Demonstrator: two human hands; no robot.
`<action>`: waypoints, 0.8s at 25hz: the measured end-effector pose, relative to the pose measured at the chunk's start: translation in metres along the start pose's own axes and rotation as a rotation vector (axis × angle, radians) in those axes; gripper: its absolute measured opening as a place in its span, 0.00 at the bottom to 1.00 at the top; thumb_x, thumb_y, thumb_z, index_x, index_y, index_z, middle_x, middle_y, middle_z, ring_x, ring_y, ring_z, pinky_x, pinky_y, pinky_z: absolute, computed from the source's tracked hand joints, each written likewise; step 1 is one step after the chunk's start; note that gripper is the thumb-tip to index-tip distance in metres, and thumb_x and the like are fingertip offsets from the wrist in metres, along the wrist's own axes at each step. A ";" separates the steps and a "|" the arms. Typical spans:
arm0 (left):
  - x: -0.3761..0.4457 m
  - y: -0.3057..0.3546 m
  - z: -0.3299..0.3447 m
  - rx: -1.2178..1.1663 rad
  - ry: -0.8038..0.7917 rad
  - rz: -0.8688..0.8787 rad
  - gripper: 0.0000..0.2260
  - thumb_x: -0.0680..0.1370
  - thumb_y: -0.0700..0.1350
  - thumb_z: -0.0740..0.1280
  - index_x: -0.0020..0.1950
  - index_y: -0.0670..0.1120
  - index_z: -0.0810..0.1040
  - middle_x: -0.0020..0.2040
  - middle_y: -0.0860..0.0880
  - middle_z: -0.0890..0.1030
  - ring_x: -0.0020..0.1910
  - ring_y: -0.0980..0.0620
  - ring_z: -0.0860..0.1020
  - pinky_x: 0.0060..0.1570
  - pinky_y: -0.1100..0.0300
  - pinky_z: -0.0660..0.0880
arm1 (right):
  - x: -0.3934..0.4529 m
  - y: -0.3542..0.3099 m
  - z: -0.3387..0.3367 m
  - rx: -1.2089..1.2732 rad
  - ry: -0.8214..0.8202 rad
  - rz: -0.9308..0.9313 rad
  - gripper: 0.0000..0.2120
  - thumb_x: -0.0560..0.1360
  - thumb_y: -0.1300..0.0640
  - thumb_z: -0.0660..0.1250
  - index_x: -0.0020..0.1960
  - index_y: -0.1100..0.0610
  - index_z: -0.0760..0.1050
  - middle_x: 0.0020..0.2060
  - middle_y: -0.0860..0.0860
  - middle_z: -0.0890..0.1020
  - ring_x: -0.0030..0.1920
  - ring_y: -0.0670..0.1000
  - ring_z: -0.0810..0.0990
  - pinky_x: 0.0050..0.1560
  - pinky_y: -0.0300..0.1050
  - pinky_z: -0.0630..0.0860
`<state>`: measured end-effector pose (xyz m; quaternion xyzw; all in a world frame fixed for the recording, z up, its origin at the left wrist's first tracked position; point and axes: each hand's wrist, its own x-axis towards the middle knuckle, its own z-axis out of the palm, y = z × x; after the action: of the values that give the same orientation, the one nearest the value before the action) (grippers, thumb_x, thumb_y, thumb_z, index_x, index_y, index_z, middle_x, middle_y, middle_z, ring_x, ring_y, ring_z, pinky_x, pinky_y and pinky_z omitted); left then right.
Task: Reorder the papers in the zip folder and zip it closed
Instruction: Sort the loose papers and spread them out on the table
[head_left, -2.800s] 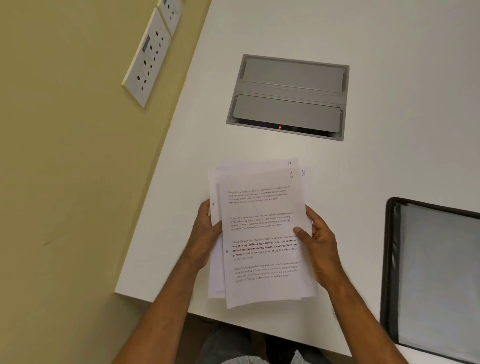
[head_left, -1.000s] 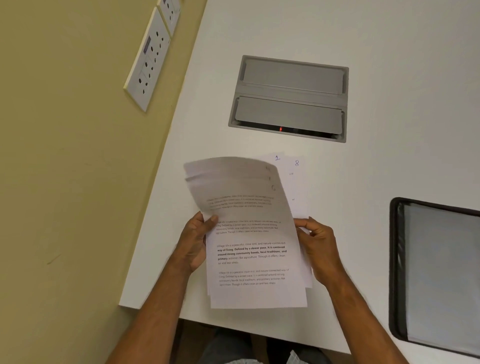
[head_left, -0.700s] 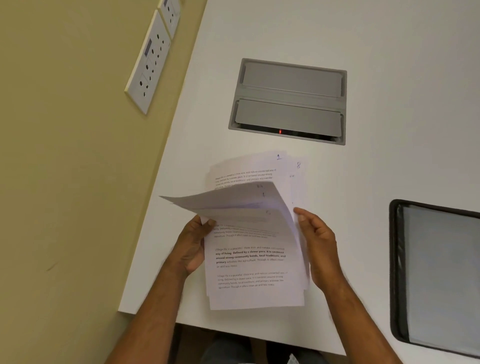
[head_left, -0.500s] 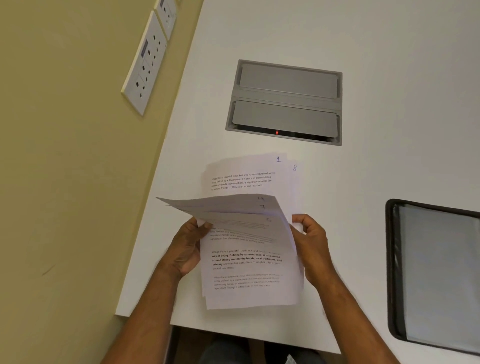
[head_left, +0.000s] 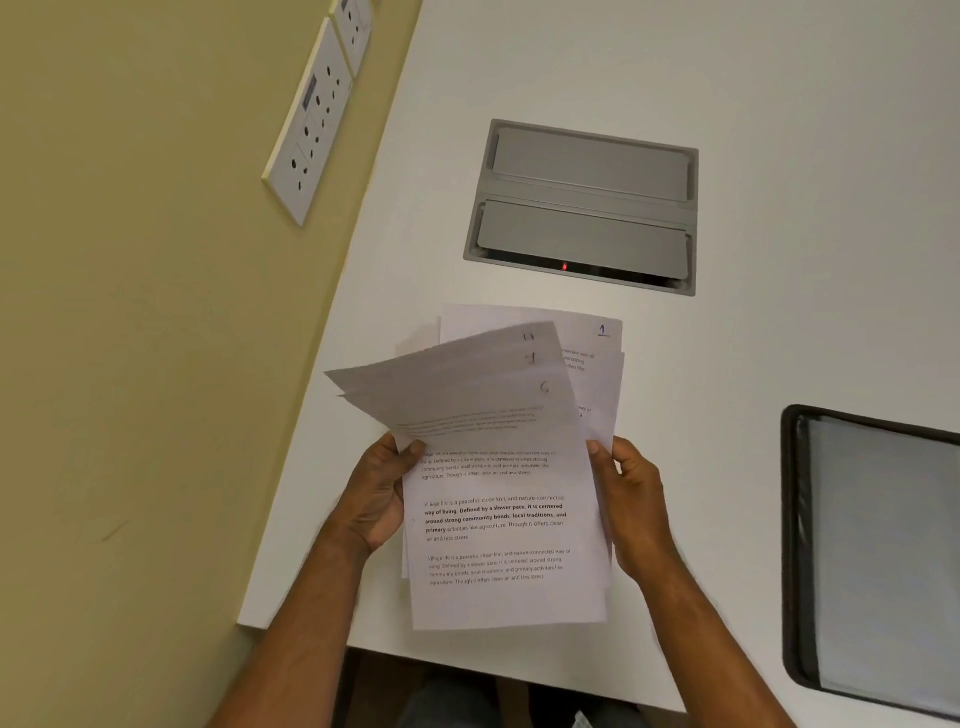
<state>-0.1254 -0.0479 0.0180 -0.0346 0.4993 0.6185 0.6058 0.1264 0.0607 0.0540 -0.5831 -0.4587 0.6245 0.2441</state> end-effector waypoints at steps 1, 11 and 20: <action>0.000 0.000 0.000 -0.005 0.006 0.004 0.18 0.76 0.36 0.66 0.65 0.44 0.78 0.61 0.43 0.84 0.56 0.45 0.83 0.57 0.53 0.82 | 0.000 0.000 0.002 0.010 0.035 -0.009 0.07 0.83 0.54 0.67 0.58 0.52 0.81 0.51 0.48 0.86 0.49 0.52 0.87 0.49 0.49 0.84; -0.001 0.007 -0.006 -0.018 0.045 0.006 0.16 0.77 0.39 0.66 0.65 0.44 0.80 0.63 0.41 0.83 0.57 0.44 0.84 0.53 0.49 0.83 | 0.001 -0.015 0.013 0.079 0.121 -0.044 0.08 0.80 0.56 0.71 0.44 0.57 0.80 0.44 0.56 0.86 0.40 0.51 0.81 0.45 0.51 0.79; 0.002 0.009 -0.003 0.078 0.135 0.053 0.12 0.81 0.37 0.66 0.64 0.43 0.80 0.58 0.41 0.85 0.51 0.42 0.85 0.49 0.46 0.84 | 0.006 -0.027 0.002 -0.063 0.298 -0.180 0.07 0.83 0.53 0.67 0.52 0.53 0.83 0.46 0.46 0.87 0.47 0.45 0.84 0.50 0.47 0.81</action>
<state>-0.1346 -0.0462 0.0201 -0.0394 0.5633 0.6106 0.5552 0.1170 0.0773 0.0736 -0.6333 -0.4868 0.4921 0.3460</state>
